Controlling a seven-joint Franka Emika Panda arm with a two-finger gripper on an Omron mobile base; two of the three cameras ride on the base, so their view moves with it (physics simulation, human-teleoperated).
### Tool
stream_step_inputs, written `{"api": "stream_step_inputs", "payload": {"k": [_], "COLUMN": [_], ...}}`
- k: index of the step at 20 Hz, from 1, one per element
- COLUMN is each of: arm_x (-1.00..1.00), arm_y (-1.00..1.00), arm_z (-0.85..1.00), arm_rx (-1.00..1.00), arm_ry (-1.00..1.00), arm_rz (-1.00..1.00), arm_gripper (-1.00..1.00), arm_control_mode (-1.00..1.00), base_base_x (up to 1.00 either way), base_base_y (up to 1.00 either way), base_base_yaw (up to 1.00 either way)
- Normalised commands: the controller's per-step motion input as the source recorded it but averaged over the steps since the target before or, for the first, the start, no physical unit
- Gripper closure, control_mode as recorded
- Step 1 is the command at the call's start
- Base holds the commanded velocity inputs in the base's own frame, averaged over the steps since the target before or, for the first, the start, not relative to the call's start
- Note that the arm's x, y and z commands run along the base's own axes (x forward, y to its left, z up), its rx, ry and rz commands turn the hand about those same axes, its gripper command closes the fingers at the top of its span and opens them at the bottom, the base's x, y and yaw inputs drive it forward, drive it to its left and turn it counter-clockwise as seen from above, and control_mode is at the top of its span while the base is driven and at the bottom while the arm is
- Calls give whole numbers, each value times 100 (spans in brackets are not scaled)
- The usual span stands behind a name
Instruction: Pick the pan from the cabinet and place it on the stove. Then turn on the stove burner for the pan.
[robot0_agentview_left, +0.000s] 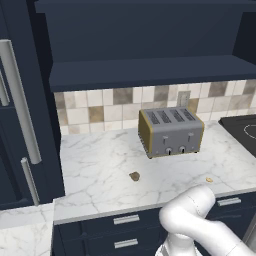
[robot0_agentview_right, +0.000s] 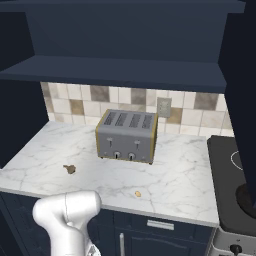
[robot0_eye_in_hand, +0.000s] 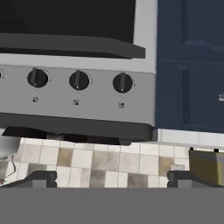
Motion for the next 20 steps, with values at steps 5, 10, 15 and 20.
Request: {"api": "stream_step_inputs", "payload": {"k": [5,10,15,20], "arm_x": [0,0,0,0], "arm_y": [4,12,39,49], "arm_z": [0,0,0,0], "arm_rx": [0,0,0,0], "arm_ry": [0,0,0,0], "arm_rz": [0,0,0,-1], "arm_gripper": [-100,-100,-100,-100], "arm_control_mode": [-100,-100,-100,-100], "base_base_x": [0,0,0,0], "base_base_y": [0,0,0,0], "base_base_yaw": [0,0,0,0]}}
